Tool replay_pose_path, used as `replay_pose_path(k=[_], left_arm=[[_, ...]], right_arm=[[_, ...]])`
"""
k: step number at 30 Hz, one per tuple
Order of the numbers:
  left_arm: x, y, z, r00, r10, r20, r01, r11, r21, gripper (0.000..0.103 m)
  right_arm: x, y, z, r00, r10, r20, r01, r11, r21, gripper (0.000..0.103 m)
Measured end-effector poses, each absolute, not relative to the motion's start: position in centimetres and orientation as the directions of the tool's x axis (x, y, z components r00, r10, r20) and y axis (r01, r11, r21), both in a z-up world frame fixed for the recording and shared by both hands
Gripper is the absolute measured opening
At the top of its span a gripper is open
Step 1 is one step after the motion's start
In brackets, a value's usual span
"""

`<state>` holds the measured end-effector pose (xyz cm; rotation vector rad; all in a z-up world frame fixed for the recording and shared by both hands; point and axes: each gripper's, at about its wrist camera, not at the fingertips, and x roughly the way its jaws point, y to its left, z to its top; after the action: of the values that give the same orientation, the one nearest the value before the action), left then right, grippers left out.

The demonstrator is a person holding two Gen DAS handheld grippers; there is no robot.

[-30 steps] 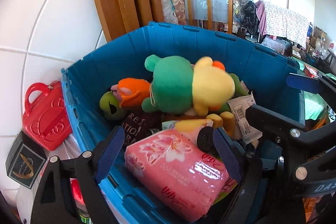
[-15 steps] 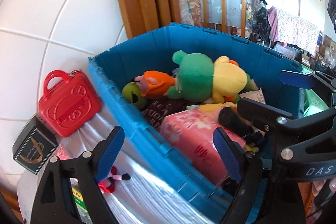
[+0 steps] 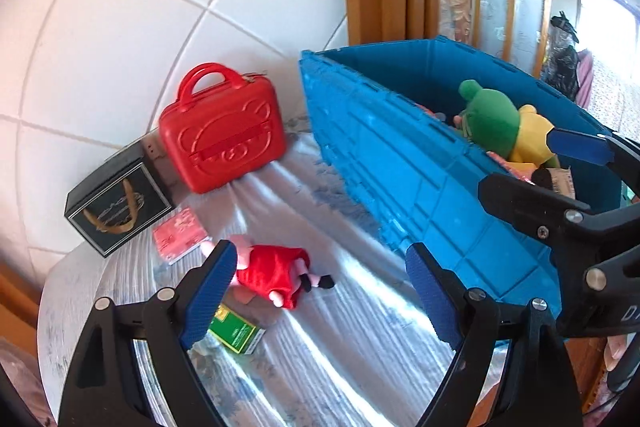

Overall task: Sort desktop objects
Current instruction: 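Withdraw the right gripper from the bin back over the bed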

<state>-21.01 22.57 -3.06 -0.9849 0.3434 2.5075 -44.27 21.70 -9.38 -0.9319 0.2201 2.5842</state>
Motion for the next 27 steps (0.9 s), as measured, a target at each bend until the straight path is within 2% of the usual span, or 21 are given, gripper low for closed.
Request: replay_pose_path(k=[16, 27], left_arm=[[-23.9, 7.7, -7.4, -0.656, 0.105, -0.748, -0.209, -0.977, 0.047, 0.087], [-27.4, 6.4, -12.9, -0.585, 0.130, -0.801, -0.227, -0.974, 0.008, 0.087]], right_arm=[[-54.1, 12.3, -13.5, -0.712, 0.121, -0.692, -0.186, -0.982, 0.019, 0.103], [-57.4, 12.6, -19.7, -0.609, 0.120, -0.784, -0.203, -0.979, 0.008, 0.103]])
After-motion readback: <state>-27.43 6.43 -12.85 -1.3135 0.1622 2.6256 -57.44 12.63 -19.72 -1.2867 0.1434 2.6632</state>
